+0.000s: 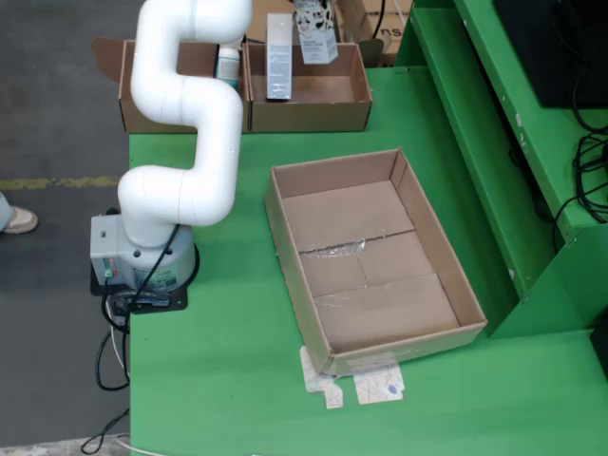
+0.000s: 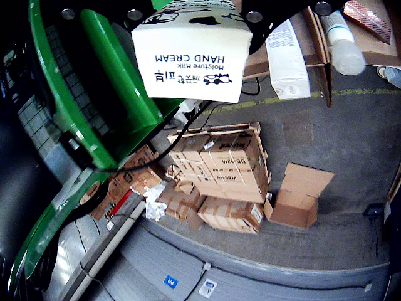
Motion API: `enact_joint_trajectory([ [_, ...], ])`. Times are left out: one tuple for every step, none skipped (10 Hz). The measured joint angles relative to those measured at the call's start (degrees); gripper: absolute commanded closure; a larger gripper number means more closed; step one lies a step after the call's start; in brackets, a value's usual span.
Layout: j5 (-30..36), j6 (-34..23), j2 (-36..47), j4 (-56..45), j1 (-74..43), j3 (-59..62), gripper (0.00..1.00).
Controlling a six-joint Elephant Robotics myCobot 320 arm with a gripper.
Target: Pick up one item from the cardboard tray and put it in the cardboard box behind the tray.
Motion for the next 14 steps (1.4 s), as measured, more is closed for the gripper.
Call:
enact_joint_trajectory([
  [0.0,0.6,-2.7,2.3,-1.9,0.0,1.00],
  [0.1,1.1,-5.7,5.4,-4.4,-0.1,1.00],
  [-0.2,0.6,-6.4,7.6,-4.9,-0.1,1.00],
  [-0.1,0.9,-6.5,11.1,-4.1,-0.1,1.00],
  [-0.1,1.0,-6.6,12.8,-4.0,-0.1,1.00],
  [-0.1,1.0,-6.7,13.0,-4.0,-0.1,1.00],
  [-0.1,1.0,-6.8,13.0,-4.6,-0.1,1.00],
  [-0.1,1.0,-7.1,13.0,-4.5,-0.1,1.00],
  [-0.1,1.0,-8.0,13.1,-4.3,-0.1,1.00],
  [-0.1,1.0,-8.2,13.1,-3.9,-0.2,1.00],
  [-0.1,1.0,-8.2,13.1,-3.9,-0.2,1.00],
  [-0.1,1.0,-8.3,13.1,-4.0,-0.2,1.00],
  [-0.1,1.0,-8.8,13.1,-4.2,-0.2,1.00],
  [-0.1,1.0,-9.5,13.1,-4.2,-0.2,1.00],
])
